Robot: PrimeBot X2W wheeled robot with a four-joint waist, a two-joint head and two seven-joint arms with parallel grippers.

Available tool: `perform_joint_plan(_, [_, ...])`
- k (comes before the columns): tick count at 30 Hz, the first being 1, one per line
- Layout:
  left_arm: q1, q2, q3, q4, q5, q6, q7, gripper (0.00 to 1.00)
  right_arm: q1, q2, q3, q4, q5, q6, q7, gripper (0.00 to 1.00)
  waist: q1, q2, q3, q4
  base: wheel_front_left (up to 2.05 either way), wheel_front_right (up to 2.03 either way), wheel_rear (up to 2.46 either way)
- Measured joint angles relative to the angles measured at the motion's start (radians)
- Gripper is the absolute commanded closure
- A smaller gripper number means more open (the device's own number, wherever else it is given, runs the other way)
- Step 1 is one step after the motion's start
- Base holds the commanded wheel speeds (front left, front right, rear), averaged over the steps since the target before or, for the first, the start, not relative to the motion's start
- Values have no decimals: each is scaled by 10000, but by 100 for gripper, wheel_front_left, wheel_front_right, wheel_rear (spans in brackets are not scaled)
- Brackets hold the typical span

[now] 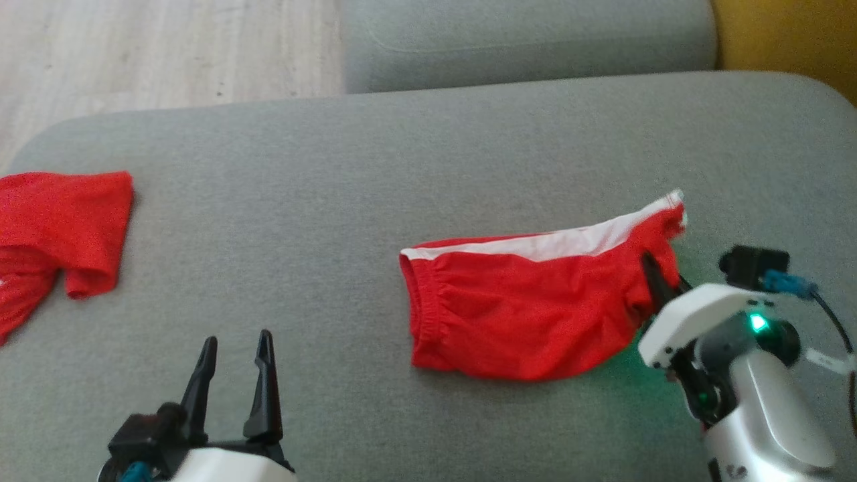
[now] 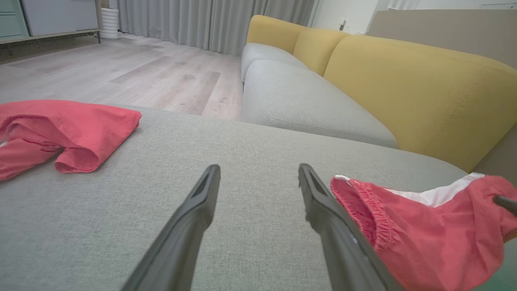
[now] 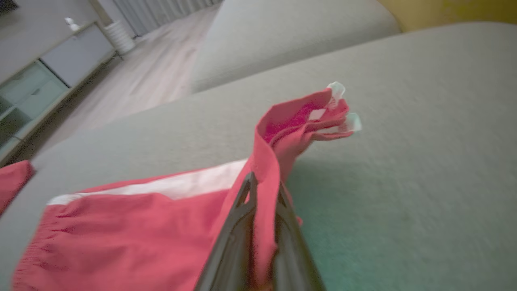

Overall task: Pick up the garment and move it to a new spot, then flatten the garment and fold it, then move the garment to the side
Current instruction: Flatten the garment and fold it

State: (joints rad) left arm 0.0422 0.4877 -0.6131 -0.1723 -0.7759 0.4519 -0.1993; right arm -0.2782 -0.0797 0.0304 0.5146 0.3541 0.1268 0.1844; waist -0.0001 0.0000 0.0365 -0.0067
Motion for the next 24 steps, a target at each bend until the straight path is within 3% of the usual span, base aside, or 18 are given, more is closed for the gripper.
perform_joint_plan(4, [58,-23,-40,35,0,0,6,0,52,155,508,-1233,-21,0,754,100,0,0,-223,348,0,0,0])
perform_joint_plan(8, [58,-50,-90,38,0,-4,15,0,74,157,1649,-1749,439,0,1195,100,0,0,-391,777,0,0,0])
perform_joint_plan(14, [64,-73,-127,77,-4,-35,15,0,287,182,3323,-1442,673,0,1632,100,0,0,-533,1409,0,0,0])
perform_joint_plan(21, [283,-82,-115,104,-77,-38,0,0,427,184,4080,-943,782,0,1613,100,0,0,-682,1771,0,0,0])
perform_joint_plan(23, [343,-82,-115,109,-90,-38,0,0,432,178,4172,-901,786,0,1590,61,0,0,-698,1777,0,0,0])
perform_joint_plan(24, [397,-81,-109,109,-127,-38,-2,0,432,180,4272,-892,790,0,1570,27,0,0,-710,1774,0,0,0])
